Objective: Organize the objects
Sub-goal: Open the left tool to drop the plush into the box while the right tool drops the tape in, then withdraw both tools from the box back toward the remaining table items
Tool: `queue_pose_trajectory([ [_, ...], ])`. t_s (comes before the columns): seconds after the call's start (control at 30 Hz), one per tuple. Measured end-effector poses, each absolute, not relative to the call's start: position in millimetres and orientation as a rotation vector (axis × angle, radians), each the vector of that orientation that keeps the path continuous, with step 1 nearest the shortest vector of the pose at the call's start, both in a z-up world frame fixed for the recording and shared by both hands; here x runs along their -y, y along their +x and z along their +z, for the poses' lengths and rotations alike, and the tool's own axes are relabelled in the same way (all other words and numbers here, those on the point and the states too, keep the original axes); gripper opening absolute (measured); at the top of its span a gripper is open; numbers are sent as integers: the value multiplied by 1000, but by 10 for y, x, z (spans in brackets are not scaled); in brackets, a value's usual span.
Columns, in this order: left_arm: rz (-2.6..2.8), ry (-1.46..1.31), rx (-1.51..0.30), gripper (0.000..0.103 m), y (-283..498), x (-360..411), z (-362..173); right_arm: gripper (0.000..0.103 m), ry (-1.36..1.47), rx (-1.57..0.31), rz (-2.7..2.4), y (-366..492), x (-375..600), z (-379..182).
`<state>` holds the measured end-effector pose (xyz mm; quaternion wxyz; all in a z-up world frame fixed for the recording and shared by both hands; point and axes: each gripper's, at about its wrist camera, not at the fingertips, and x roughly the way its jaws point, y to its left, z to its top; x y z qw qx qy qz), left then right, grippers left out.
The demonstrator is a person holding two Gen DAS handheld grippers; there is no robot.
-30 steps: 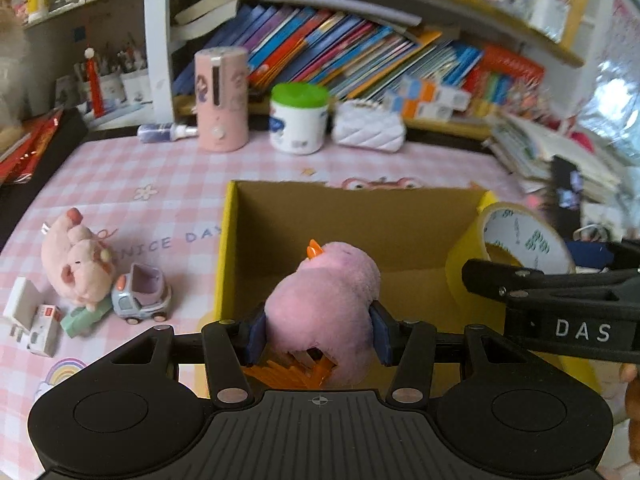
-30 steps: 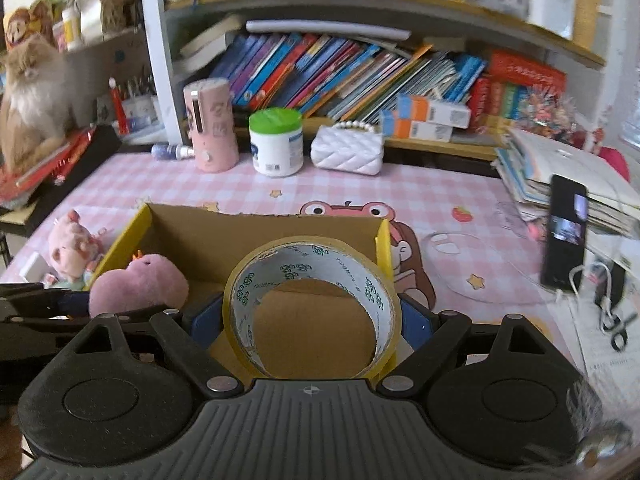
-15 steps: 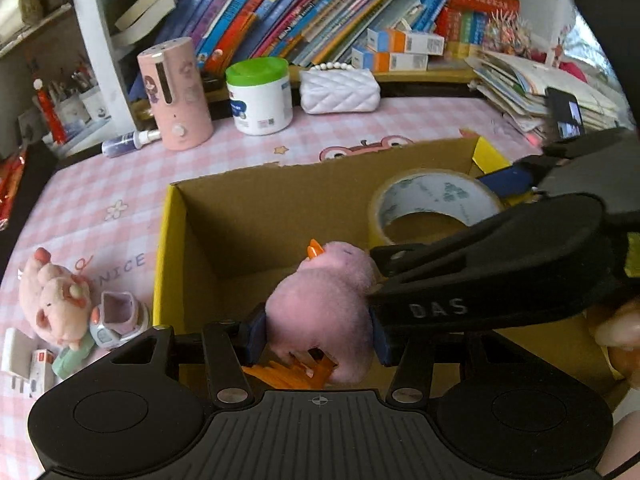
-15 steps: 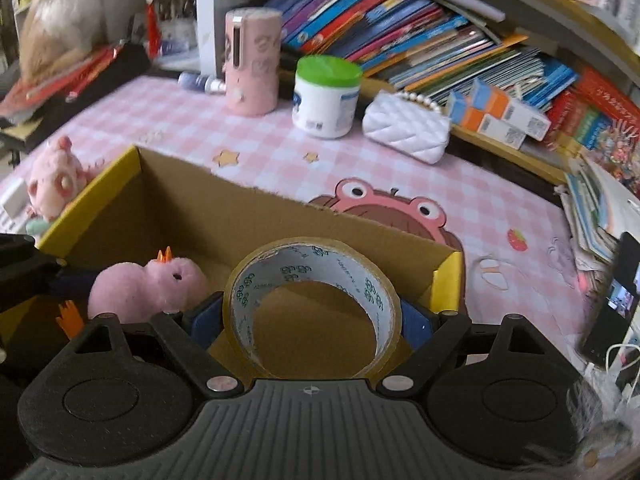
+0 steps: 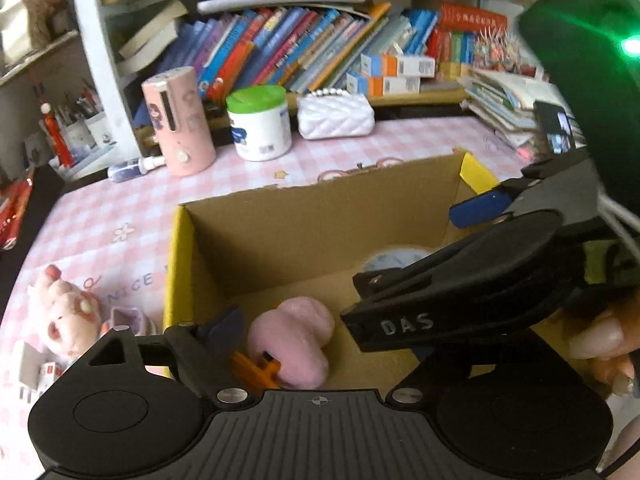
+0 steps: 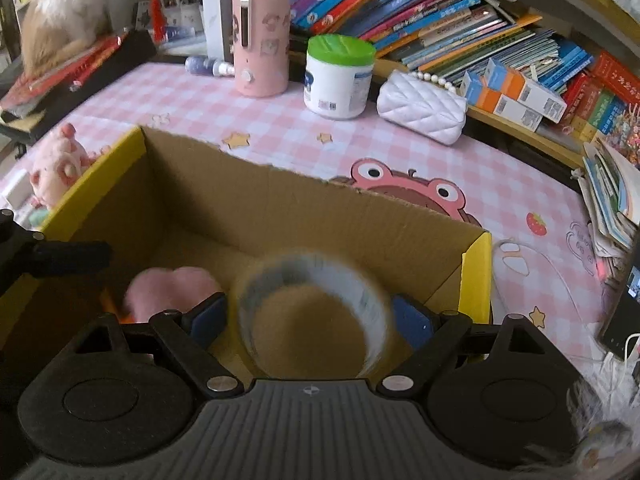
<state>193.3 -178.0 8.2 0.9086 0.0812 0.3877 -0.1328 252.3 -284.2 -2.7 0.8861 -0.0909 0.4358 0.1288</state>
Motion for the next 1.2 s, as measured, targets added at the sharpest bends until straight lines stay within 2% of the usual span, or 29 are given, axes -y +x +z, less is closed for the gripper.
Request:
queue_pose_trajectory([
  [0.37, -323, 82, -665, 92, 1406, 1418, 509, 91, -52, -709, 192, 1876, 2790, 591],
  [0.63, -332, -18, -619, 96, 966, 956, 616, 93, 68, -567, 13, 1148, 2855, 820],
  [0.8, -306, -87, -641, 97, 747, 618, 520, 93, 115, -520, -124, 705, 2772, 777],
  [0.93, -266, -41, -657, 100, 569, 416, 333, 93, 121, -521, -199, 390, 2579, 619],
  [1.2, -177, -26, -786, 100, 262, -25, -18, 93, 97, -653, -237, -18, 2126, 199],
])
